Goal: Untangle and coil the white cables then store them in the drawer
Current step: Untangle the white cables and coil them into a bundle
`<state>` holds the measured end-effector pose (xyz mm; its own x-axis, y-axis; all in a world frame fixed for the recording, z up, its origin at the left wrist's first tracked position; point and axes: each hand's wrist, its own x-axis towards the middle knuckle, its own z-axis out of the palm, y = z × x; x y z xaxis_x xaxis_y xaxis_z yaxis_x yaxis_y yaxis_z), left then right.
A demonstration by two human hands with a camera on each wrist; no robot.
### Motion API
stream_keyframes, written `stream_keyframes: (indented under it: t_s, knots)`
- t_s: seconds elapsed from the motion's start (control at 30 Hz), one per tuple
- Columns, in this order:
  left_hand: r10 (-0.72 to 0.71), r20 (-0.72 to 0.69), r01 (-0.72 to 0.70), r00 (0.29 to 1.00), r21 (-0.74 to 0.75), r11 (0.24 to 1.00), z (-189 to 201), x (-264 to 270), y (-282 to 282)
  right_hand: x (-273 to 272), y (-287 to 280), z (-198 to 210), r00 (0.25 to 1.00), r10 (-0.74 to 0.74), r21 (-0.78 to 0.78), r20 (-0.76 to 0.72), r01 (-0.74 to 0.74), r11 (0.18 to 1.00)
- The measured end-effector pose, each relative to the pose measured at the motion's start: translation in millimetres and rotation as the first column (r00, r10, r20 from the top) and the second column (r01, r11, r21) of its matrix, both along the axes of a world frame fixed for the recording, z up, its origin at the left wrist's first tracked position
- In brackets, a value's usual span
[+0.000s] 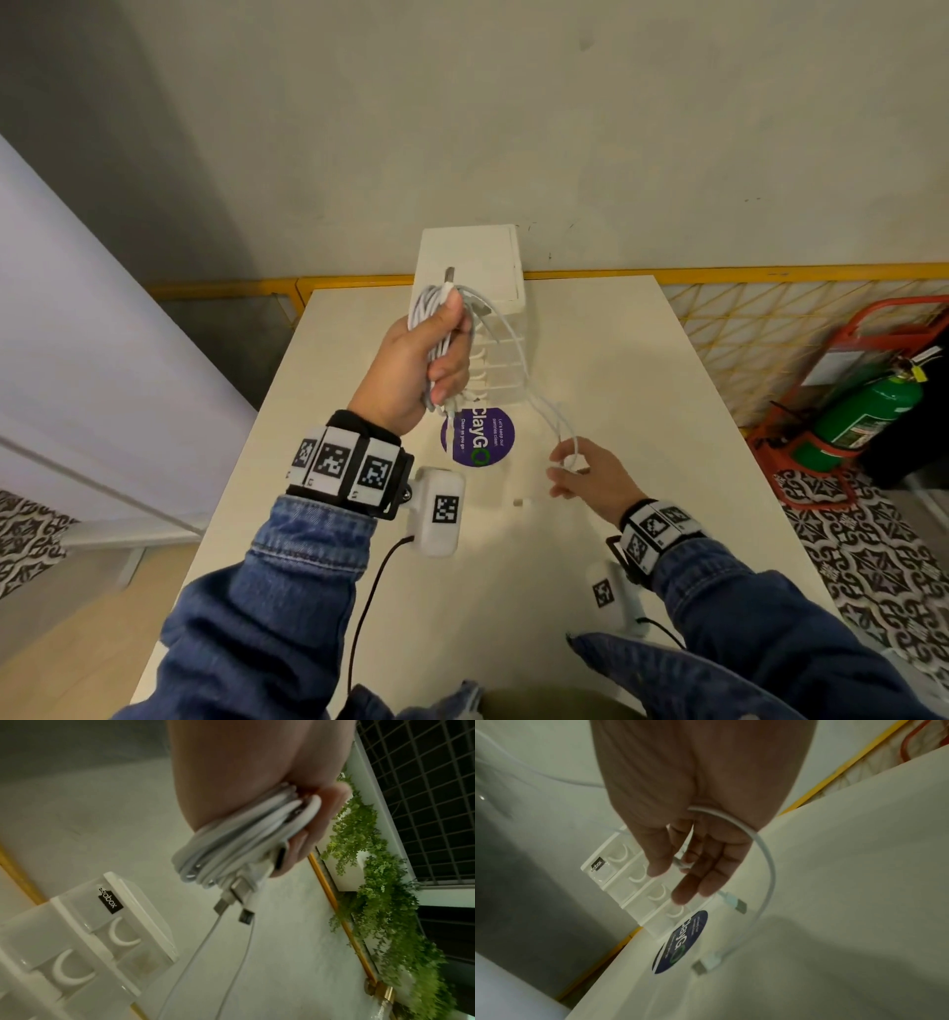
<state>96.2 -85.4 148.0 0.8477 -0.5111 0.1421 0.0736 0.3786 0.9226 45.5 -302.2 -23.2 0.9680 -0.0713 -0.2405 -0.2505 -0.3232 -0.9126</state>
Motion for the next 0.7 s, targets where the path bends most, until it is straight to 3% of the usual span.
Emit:
stream_keyframes:
  t_s: [0.17,0.3,0.53,0.7]
  knots:
    - [0.145,0.099,-0.155,0.985,0.104,0.982,-5,7,6,-1,-7,2,0.965,-0.179,0.061,0.194,0.171,0.983]
    - [0.273,0.106,-0.287,0.956,0.143,0.947,-13,12,20,2,-14,12,0.908,-0.372,0.17,0.193,0.343,0.924]
    - [0.34,0.067,-0.346,0.938,0.218,0.912,-28,13,24,1,-15,10,0.949,-0.243,-0.009,0.203,0.25,0.968]
    - [0.365,0.033,-0.342,0.93,0.436,0.832,-56,12,9,4,1,22,0.938,-0.216,0.093,0.271,0.198,0.976]
